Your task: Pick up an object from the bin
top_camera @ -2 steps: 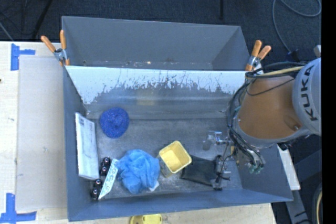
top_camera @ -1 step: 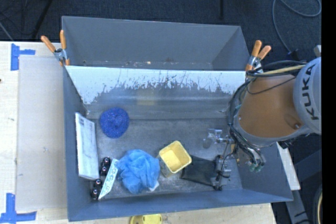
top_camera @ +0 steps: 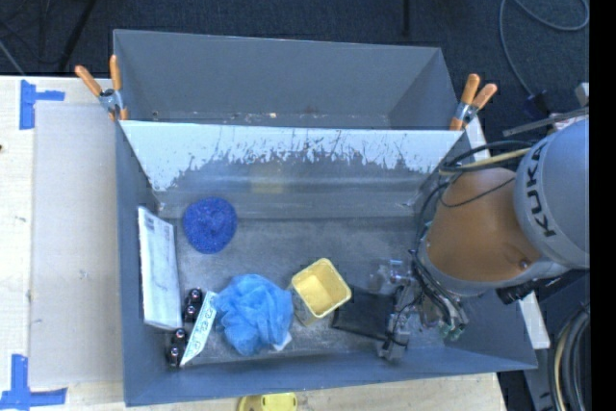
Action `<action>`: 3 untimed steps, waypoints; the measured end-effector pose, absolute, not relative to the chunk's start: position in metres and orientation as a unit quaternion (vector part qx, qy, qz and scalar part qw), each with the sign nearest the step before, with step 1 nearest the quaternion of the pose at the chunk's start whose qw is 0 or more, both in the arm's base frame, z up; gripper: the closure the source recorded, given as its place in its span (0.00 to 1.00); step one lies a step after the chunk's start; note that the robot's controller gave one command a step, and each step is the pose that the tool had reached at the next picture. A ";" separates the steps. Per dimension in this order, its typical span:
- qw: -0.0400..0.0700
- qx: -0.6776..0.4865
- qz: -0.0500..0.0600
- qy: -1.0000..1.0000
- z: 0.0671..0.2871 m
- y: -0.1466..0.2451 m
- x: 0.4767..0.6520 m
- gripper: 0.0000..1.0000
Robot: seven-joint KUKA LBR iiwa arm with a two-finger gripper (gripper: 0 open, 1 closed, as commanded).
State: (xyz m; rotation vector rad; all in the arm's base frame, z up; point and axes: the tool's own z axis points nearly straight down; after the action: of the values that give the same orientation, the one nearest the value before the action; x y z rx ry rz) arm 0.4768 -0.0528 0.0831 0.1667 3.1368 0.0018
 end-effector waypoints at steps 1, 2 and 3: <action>0.000 0.104 0.000 0.995 0.060 -0.049 0.487 0.00; -0.001 0.133 0.001 0.991 0.069 -0.065 0.485 0.00; 0.000 0.131 0.000 0.991 0.069 -0.046 0.482 0.00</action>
Offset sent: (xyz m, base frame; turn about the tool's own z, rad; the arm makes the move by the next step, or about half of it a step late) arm 0.0083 -0.0141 -0.0131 0.1643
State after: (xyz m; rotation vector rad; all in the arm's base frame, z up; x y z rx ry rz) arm 0.4816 -0.0463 0.0694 0.4131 3.1148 0.0006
